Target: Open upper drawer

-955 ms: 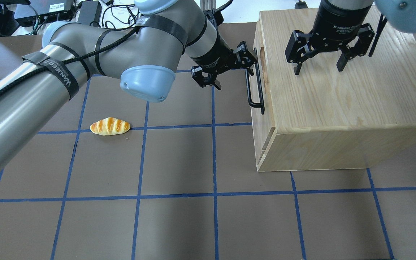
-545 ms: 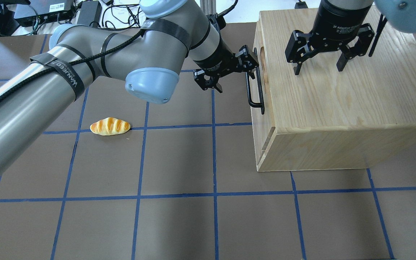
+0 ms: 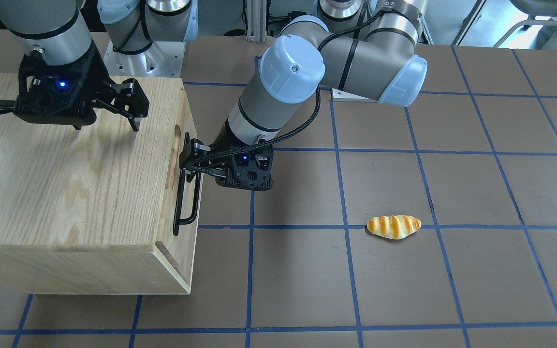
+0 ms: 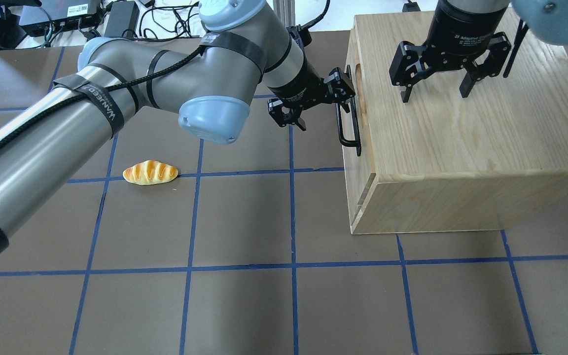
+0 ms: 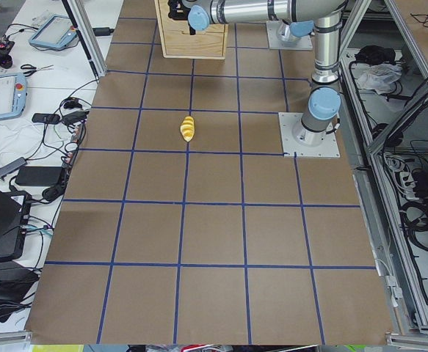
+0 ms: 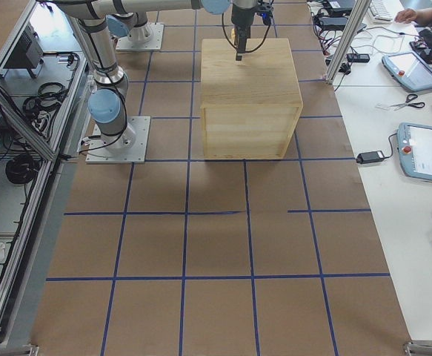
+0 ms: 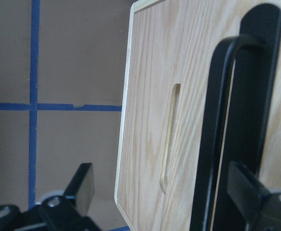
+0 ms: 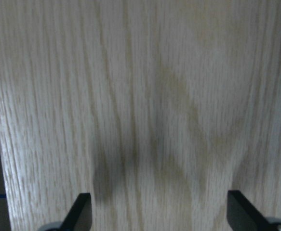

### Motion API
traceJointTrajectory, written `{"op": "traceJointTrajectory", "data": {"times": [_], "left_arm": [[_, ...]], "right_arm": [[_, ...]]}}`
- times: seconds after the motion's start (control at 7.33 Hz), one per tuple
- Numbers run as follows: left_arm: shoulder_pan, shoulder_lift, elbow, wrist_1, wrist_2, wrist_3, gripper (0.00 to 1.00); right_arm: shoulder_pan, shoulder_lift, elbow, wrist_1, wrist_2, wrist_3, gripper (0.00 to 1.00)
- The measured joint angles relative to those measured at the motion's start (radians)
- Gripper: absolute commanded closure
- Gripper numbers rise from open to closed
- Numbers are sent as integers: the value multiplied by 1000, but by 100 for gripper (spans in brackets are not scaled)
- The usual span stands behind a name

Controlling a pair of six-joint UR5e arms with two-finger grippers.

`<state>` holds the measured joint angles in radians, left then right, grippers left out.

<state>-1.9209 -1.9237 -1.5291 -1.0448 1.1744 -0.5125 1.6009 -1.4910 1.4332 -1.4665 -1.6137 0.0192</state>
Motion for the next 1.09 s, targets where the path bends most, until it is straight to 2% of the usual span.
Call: {"op": "traceJointTrajectory", "data": {"times": [1.09], "left_arm": [[-8, -30, 9, 20, 11, 39, 0]], "right_arm": [[0, 0, 0, 0, 0, 1, 0]]}}
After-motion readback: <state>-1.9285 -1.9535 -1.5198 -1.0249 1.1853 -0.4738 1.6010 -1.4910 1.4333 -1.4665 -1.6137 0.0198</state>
